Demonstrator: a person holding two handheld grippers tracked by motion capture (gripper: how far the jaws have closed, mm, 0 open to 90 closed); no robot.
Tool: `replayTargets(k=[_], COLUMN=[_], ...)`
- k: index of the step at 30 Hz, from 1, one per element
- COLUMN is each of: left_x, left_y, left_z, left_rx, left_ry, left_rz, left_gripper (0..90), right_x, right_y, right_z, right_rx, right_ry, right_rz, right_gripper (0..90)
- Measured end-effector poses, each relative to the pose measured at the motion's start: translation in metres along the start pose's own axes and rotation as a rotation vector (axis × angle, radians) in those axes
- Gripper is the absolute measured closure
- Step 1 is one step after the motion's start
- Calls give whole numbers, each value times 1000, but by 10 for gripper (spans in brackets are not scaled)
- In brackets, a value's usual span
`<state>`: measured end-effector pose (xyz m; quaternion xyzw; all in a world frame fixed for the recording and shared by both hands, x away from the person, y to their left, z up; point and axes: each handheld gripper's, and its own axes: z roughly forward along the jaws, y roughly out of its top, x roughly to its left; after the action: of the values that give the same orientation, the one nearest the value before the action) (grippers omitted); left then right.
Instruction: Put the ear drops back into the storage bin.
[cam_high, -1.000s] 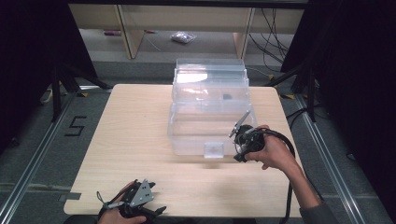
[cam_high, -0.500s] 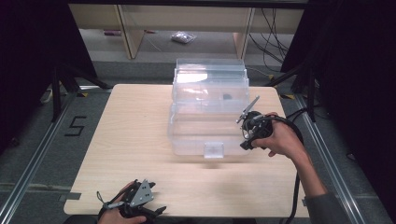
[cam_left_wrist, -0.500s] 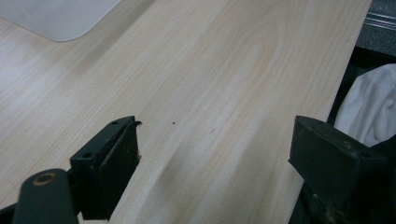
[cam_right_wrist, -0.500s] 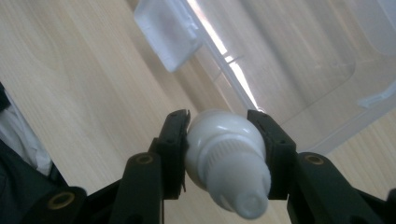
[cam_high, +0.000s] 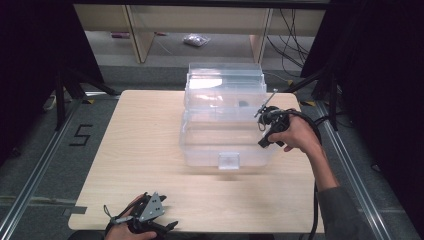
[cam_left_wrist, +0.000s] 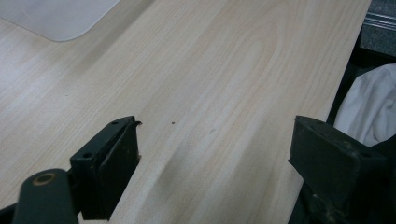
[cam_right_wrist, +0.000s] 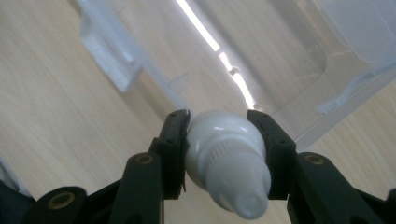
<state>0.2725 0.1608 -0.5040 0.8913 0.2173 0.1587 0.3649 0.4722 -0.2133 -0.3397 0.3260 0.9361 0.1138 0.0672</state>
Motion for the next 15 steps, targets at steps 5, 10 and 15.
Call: replayTargets(k=[5,10,15], left_x=[0,0,0], left_y=[-1,-1,0], left_z=[0,0,0], left_rx=[13,2,1], left_ry=[8,-5,-5], left_rz=[-1,-1,-14], left_gripper=[153,152,152], right_x=[-12,-21,-26], right_y=[7,14,16], right_z=[14,32,45], right_rx=[28,66,93], right_ry=[-3,-5,-2], right_rz=[30,45,73], right_gripper=[602,602,601])
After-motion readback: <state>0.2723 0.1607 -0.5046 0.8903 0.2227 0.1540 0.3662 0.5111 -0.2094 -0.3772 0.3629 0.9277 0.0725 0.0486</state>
